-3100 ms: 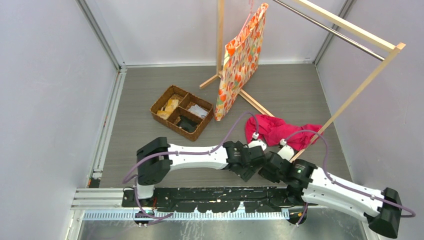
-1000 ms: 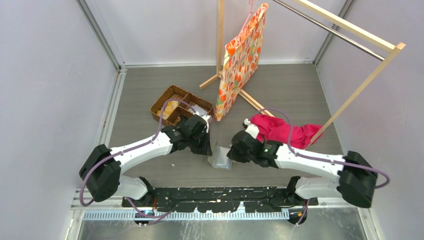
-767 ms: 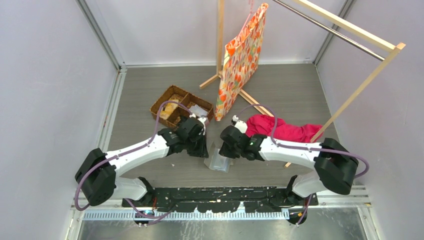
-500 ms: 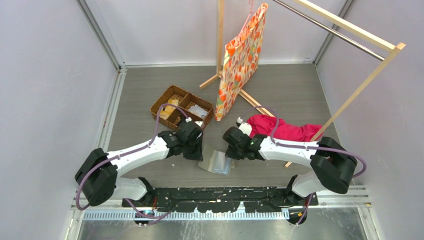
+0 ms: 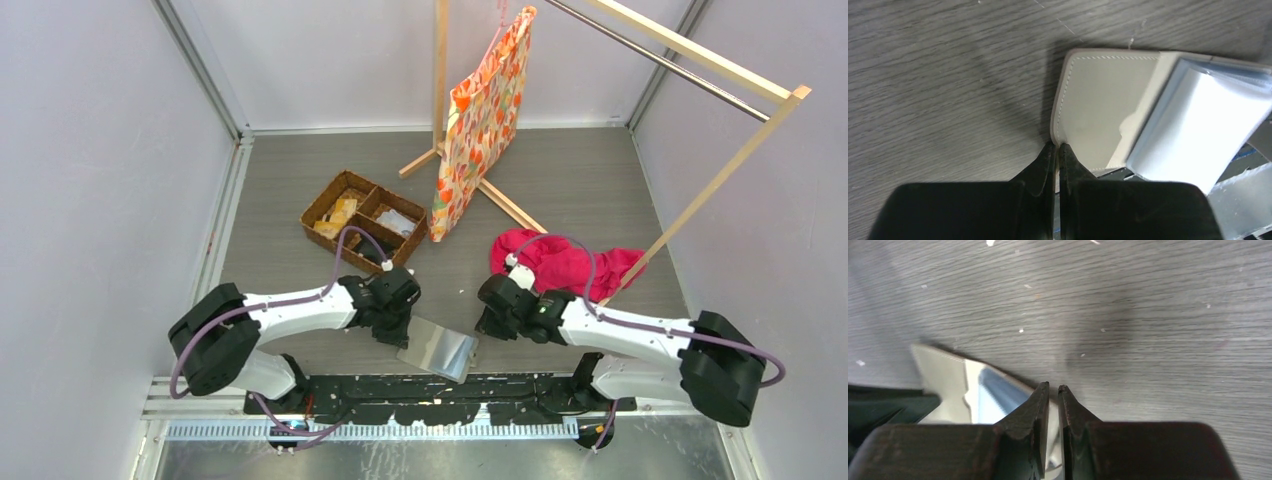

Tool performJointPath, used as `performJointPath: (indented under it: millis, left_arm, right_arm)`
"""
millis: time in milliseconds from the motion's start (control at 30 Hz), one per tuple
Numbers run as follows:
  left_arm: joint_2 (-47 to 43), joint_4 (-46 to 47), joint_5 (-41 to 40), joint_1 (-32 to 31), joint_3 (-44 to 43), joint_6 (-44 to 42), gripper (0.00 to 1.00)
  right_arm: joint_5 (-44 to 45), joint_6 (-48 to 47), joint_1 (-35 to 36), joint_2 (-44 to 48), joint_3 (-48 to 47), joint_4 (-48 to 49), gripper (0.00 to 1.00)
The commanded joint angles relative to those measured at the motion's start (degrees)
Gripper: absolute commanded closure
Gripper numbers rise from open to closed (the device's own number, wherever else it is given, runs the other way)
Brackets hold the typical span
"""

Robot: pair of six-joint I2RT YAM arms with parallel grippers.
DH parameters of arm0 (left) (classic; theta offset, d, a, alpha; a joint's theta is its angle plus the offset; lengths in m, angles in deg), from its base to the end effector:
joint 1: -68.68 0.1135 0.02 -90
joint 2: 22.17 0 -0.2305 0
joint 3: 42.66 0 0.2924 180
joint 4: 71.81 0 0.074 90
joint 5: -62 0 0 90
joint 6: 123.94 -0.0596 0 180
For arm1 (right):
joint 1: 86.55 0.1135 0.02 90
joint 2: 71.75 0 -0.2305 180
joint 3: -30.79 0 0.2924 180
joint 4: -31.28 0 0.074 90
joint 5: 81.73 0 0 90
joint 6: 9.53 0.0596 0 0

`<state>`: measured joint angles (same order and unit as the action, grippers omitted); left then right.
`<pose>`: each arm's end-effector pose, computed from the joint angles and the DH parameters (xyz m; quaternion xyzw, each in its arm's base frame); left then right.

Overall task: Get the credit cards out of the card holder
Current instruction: Open the card holder at the center of the board.

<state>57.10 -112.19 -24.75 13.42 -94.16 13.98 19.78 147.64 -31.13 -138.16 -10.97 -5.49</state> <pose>0.1599 -0.2365 0.0798 0.0682 0.9791 -0.1657 0.0959 0.1556 0.2047 0.0865 0.1233 0.9566 0.1687 0.2032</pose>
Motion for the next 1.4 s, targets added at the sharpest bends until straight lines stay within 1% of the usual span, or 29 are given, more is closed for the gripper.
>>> performJointPath:
  millis: [0,100,167,300,400,467,533,600,733,833,933,1033,1100,1367]
  left_arm:
    - [3.39,1.24,-1.65,0.07,-0.23,2.93,0.99]
    - [5.07,4.18,-0.10,0.07,0.18,4.24,0.99]
    - [6.00,5.22,0.26,0.07,0.22,4.77,1.00]
    - [6.26,6.74,0.21,0.85,0.61,6.37,0.99]
    - [6.02,10.93,0.56,2.48,2.94,9.71,0.99]
    - [6.47,17.23,0.88,2.88,5.29,13.18,0.99]
    - [8.46,19.15,0.87,2.96,5.76,14.37,0.99]
    - [9.98,18.10,-0.40,2.97,4.51,14.53,0.99]
    - [11.53,19.51,-0.84,3.11,4.18,15.39,1.00]
    - [12.06,19.80,-0.64,3.15,4.12,15.13,0.99]
    - [12.44,19.70,-0.49,3.15,4.08,14.97,0.99]
    - [12.46,19.12,-0.59,3.15,3.76,14.33,0.99]
    - [12.37,18.73,-0.73,3.15,3.64,14.08,0.99]
    - [11.69,17.42,-1.38,3.15,3.27,13.11,0.99]
  right_arm:
    - [-1.56,-1.23,0.20,5.68,0.00,1.79,0.82]
    - [-1.75,-2.38,0.23,9.03,-0.70,3.04,0.80]
    - [-2.97,-3.78,0.24,9.23,-2.18,4.76,0.80]
    - [-5.76,-6.01,1.18,3.50,-7.24,5.37,0.79]
    - [-3.37,-5.09,3.09,-0.69,-8.00,3.80,0.79]
    - [-0.30,-1.55,3.55,-0.68,-5.81,2.46,0.79]
    - [2.52,0.74,3.54,0.88,-3.61,0.67,0.78]
    - [3.53,1.99,3.48,2.84,-2.10,-0.74,0.76]
    - [3.99,4.44,3.55,6.95,0.99,-2.88,0.73]
    - [4.69,6.93,3.50,11.88,4.20,-2.82,0.71]
    - [5.87,8.14,3.56,18.21,6.42,-3.36,0.66]
    - [6.97,8.51,3.47,21.34,7.17,-5.04,0.59]
    - [6.92,8.36,3.47,21.07,7.48,-5.06,0.56]
    - [5.15,7.42,3.47,14.61,6.88,-1.62,0.55]
